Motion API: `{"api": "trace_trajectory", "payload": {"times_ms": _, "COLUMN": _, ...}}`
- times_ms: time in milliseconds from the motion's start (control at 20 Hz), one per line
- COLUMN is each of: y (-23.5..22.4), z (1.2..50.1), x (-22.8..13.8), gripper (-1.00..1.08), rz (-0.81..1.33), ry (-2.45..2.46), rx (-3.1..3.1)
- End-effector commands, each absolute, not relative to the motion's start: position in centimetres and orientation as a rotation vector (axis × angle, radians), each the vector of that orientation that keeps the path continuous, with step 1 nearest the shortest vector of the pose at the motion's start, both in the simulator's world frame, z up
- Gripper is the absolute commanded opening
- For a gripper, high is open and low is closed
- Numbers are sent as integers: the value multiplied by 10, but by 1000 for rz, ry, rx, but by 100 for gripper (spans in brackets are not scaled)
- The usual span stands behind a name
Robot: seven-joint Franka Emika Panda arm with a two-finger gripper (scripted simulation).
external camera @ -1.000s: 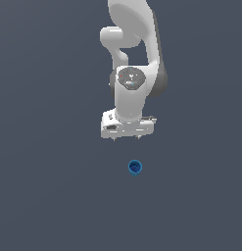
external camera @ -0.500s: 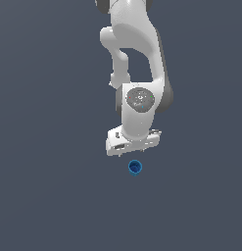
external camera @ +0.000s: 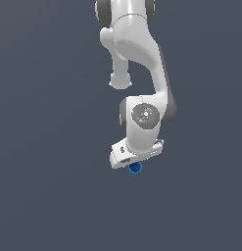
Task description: Pick up the object and move it to a goal position.
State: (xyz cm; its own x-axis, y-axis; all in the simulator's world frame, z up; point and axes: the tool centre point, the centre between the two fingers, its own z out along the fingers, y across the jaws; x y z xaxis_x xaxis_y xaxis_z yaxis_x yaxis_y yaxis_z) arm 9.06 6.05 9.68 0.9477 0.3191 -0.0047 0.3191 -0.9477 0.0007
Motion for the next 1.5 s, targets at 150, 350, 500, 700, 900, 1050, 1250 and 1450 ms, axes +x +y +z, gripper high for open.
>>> {"api": "trace_trajectory", "payload": {"times_ms": 150, "y": 64, "z": 91, "x": 98, "gripper": 100, "rz": 0, "ry": 541, "rx": 3095}}
{"api": "trace_trajectory", "payload": {"times_ms": 350, "y": 64, "z": 90, "x": 97, "gripper": 100, "rz": -2, "ry": 540, "rx": 3095}}
{"api": "trace_trajectory", "payload": {"times_ms": 500, "y": 63, "z": 84, "x": 97, "gripper": 100, "rz": -2, "ry": 540, "rx": 3095}}
{"api": "trace_trajectory", "payload": {"times_ms": 700, "y": 64, "z": 63, "x": 97, "gripper": 100, "rz": -1, "ry": 542, "rx": 3094}}
{"api": "trace_trajectory", "payload": {"times_ms": 900, "y": 64, "z": 44, "x": 96, "gripper": 100, "rz": 0, "ry": 543, "rx": 3094}}
{"api": "trace_trajectory", "payload": {"times_ms": 1050, "y": 64, "z": 39, "x": 97, "gripper": 100, "rz": 0, "ry": 543, "rx": 3094}}
{"api": "trace_trajectory", "payload": {"times_ms": 1250, "y": 64, "z": 40, "x": 98, "gripper": -100, "rz": 0, "ry": 543, "rx": 3094}}
{"api": "trace_trajectory", "payload": {"times_ms": 1450, "y": 64, "z": 40, "x": 98, "gripper": -100, "rz": 0, "ry": 543, "rx": 3094}}
